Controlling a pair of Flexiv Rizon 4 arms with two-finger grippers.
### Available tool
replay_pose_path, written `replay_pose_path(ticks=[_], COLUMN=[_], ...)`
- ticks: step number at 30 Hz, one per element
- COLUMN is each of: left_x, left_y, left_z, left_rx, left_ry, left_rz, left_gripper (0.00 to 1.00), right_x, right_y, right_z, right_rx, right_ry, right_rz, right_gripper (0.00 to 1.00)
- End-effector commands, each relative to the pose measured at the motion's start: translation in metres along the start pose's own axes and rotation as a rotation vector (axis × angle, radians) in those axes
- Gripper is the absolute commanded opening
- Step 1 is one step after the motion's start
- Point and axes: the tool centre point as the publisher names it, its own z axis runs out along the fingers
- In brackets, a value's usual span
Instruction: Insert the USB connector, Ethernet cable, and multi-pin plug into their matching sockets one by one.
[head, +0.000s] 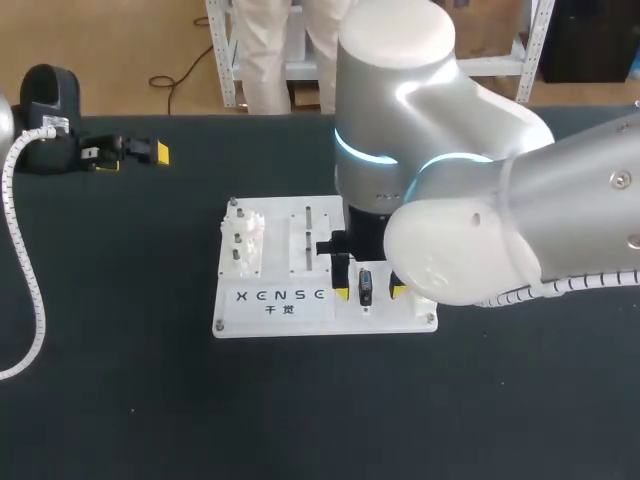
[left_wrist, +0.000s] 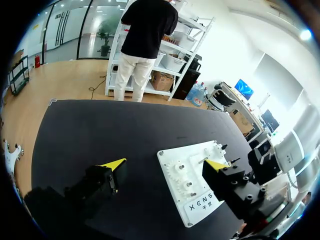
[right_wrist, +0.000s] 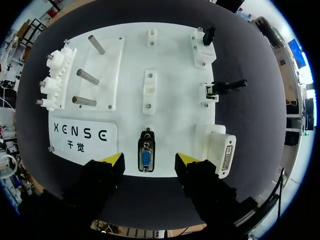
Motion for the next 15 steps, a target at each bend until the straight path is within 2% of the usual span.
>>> replay_pose_path(ticks=[1, 15], left_x=[0.0000, 0.0000], left_y=[0.0000, 0.0000], left_z=[0.0000, 0.0000], left_rx=[0.000, 0.000], left_ry=[0.000, 0.000], left_rz=[0.000, 0.000], left_gripper=[1.00, 1.00], right_x=[-0.0014, -0.0058], right_y=[0.0021, 0.0008], right_z=[0.0004, 0.0039], right_rx=[0.005, 0.012], right_ry=[0.000, 0.004], right_rz=[-0.001, 0.007], right_gripper=[0.44, 0.44])
